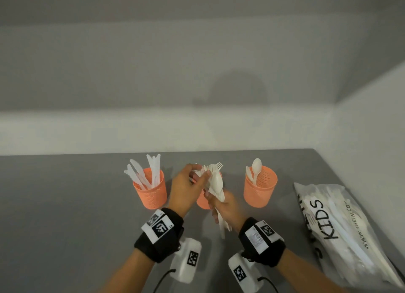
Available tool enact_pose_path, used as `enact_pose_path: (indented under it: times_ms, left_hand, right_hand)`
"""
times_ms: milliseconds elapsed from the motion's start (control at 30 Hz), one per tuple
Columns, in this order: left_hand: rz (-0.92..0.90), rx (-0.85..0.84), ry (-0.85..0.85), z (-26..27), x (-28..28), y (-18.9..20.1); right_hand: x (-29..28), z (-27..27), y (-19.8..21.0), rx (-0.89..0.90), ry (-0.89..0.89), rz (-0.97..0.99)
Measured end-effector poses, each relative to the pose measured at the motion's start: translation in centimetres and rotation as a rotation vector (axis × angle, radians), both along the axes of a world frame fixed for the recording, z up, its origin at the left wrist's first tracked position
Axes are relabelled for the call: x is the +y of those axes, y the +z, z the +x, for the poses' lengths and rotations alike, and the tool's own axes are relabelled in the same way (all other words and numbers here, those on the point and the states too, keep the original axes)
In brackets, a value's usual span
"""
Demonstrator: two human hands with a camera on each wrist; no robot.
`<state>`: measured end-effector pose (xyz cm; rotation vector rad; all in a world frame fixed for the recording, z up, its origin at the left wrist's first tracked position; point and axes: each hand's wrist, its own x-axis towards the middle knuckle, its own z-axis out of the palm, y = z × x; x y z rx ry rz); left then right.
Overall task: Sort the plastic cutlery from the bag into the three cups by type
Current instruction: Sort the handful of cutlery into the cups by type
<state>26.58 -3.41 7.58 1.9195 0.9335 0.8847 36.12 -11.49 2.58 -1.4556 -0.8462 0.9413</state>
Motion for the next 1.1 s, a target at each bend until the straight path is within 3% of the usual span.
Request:
enact_pose_path:
  times_ms: [167, 300, 467, 567, 700, 800, 933, 1000, 1100]
  left_hand:
    - [-0.101, 0.052, 0.070, 1.2, -1.2, -0.6]
    - [-0.185, 0.043, 0.083, 1.7, -2.1, -0.9]
    - [-0.438, -0.172, 0.094, 1.6, -1.8, -1.6]
    - [-0.594, -0.398, 0.111, 1.2, -1.7, -1.2]
    - [-0.535, -0.516, 0.162, 0.6, -0.7, 0.0]
    - [-0.468, -0.383, 0.014, 0.4, 0.0, -0.1]
    - [-0.650, -0.186, -0.427, 0.3, -1.2, -0.4]
    - [-0.693, -0.168, -0.496, 0.4, -1.9, -0.1]
    - [-0.646, -0.132, -0.446, 0.6, -2.6, 0.3]
  right_hand:
    - [-0.6, 0.0, -0.5, -0.095, 0.024, 0.060]
    - [-1.1, -0.2, 0.2, -0.059, 0.006, 0.116]
    - [-1.4, 0.4, 0.4, 0.134, -0.057, 0.115]
    - [-1.5, 0.9, 0.5, 0.224, -0.078, 0.092]
    - [-1.6, 1.6, 0.3, 0.315, -0.050, 0.067]
    - [-2.0, 1.6, 0.7, 0.377, 0.085, 0.060]
    - [-2.3, 1.0, 1.2, 0.350, 0.340, -0.026]
    - [-2.4, 0.9, 1.3, 0.317, 0.444, -0.098]
    - [-2.4, 1.2, 1.1, 0.285, 0.517, -0.188]
